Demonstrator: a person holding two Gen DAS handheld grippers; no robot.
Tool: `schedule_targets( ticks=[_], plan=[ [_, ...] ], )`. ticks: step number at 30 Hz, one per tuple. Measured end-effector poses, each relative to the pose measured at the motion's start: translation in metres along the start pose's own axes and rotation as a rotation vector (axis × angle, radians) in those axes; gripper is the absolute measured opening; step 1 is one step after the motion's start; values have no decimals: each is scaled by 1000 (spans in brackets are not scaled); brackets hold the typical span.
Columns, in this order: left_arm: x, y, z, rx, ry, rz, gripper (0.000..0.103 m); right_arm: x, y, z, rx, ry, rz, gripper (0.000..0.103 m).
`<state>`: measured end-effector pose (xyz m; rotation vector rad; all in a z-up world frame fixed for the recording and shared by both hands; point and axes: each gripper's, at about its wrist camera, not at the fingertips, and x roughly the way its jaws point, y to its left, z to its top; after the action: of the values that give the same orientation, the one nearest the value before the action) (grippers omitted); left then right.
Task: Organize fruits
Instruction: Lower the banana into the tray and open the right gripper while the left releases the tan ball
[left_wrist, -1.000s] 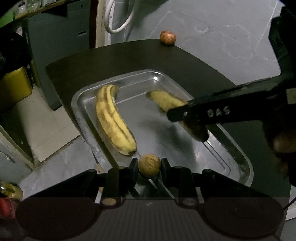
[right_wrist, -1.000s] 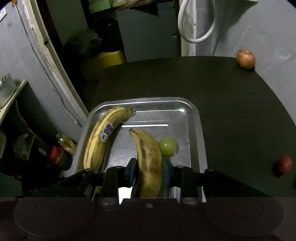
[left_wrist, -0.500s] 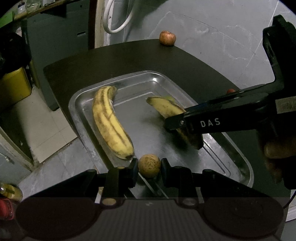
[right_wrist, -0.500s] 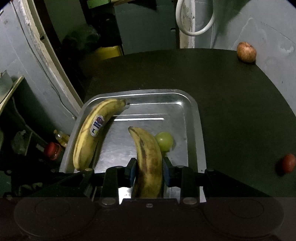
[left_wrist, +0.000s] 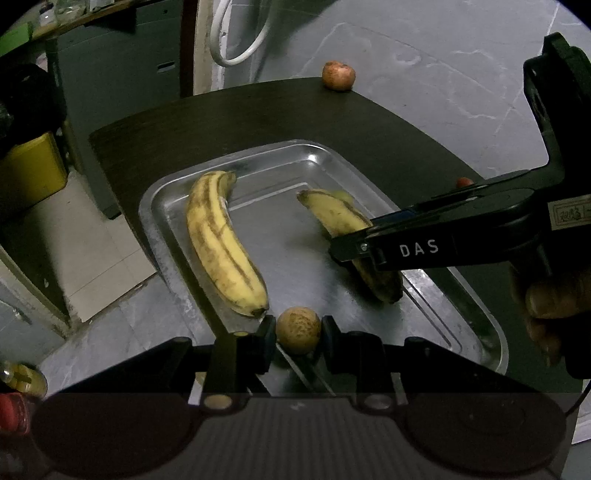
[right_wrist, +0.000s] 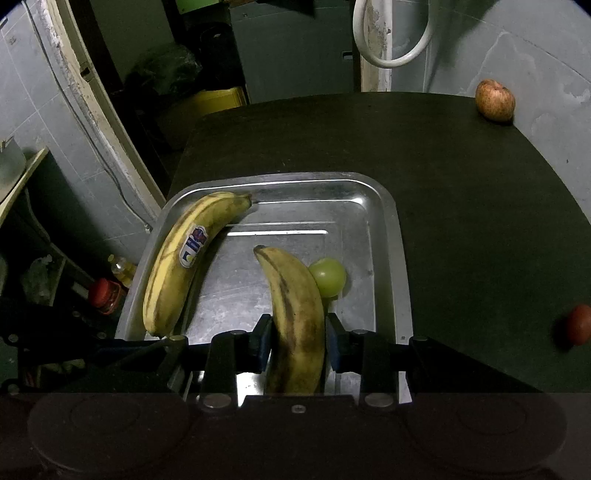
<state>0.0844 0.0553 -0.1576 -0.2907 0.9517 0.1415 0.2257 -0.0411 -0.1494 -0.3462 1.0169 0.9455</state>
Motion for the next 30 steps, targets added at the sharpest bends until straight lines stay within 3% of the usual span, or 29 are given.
schedule_targets(
  ticks=[17, 23, 30],
  plan=[
    [-1, -1, 0, -11, 0, 6, 30, -3, 2, 0, -23, -4, 1, 36],
    [-4, 0, 0, -15, -4, 14, 38, -12, 2, 3, -13, -24, 4, 38],
    [-10, -1, 0, -16, -18, 18, 58, -33, -2, 4, 23, -66, 2, 46]
  ],
)
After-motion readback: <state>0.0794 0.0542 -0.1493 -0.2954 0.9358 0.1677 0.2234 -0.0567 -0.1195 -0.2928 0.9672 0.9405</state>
